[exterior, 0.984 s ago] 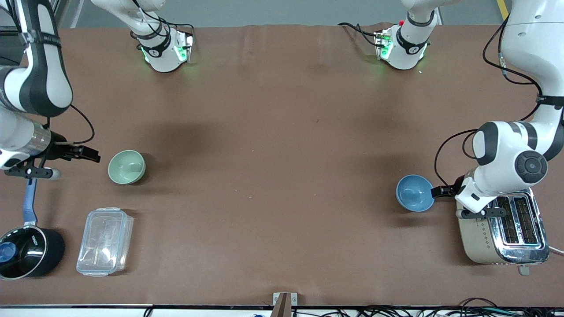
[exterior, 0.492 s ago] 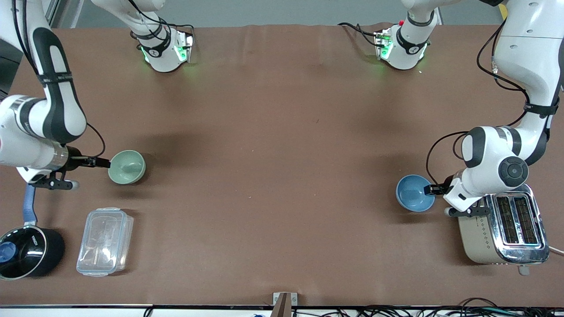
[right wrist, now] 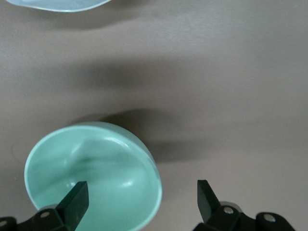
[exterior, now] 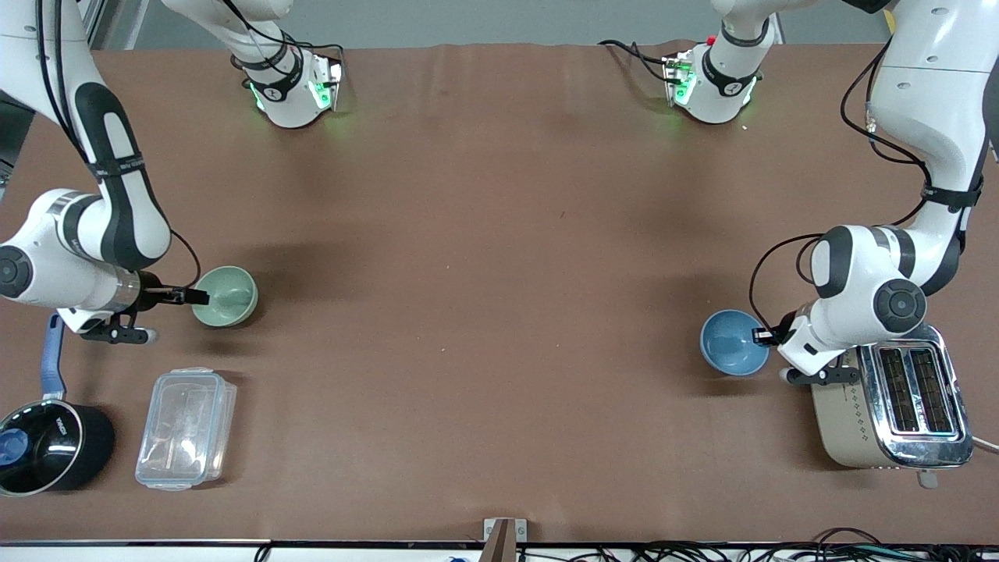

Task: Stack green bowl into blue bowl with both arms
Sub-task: 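Grasp the green bowl with the right gripper while the left grasps the blue bowl, then carry the blue bowl mid-table with the left gripper while the right lifts the green bowl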

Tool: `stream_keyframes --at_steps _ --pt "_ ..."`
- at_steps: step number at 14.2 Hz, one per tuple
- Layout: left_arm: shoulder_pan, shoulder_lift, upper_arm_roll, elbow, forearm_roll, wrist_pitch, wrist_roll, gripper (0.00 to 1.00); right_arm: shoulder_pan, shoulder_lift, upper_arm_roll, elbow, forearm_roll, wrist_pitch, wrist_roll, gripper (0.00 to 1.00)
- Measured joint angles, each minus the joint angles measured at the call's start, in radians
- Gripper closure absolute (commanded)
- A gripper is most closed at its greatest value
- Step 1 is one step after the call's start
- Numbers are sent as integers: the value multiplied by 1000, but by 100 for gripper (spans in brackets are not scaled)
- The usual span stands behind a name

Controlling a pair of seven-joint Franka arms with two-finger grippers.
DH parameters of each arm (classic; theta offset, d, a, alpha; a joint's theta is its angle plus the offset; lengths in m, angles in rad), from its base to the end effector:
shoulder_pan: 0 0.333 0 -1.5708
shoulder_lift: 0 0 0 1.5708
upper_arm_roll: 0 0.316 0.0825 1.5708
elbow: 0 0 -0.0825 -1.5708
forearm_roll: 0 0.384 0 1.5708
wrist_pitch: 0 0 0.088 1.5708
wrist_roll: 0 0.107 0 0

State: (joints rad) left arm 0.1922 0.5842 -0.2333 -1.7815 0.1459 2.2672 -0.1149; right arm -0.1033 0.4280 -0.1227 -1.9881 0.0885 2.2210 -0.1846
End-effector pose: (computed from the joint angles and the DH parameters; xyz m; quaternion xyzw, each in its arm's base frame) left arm 0.6495 -0.0120 0.2284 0.9992 0.0039 -0.0401 0.0075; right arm 0.5747 -0.1278 0.2334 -0.9943 0.0476 0.0918 0.0259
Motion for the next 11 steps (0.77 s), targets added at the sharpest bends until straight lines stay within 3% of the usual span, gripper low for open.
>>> stream_keyframes --at_steps 3,5,7,8,9,11 --pt "0 -1 -1 1 0 0 0 100 -6 20 -1 -58 43 89 -52 11" --pt "0 -2 -5 4 0 0 0 100 -16 36 -1 -67 87 102 -98 31" --pt "0 -3 -23 15 0 0 0 100 -22 41 -3 -67 130 104 -146 63" --pt "0 -4 -40 25 0 -2 0 100 -23 41 -3 -66 133 104 -156 74" --pt "0 -7 -60 35 0 -8 -1 100 -24 41 -3 -65 134 104 -158 84" --pt "0 -12 -104 58 0 -27 -28 100 -24 41 -3 -64 136 104 -159 87"
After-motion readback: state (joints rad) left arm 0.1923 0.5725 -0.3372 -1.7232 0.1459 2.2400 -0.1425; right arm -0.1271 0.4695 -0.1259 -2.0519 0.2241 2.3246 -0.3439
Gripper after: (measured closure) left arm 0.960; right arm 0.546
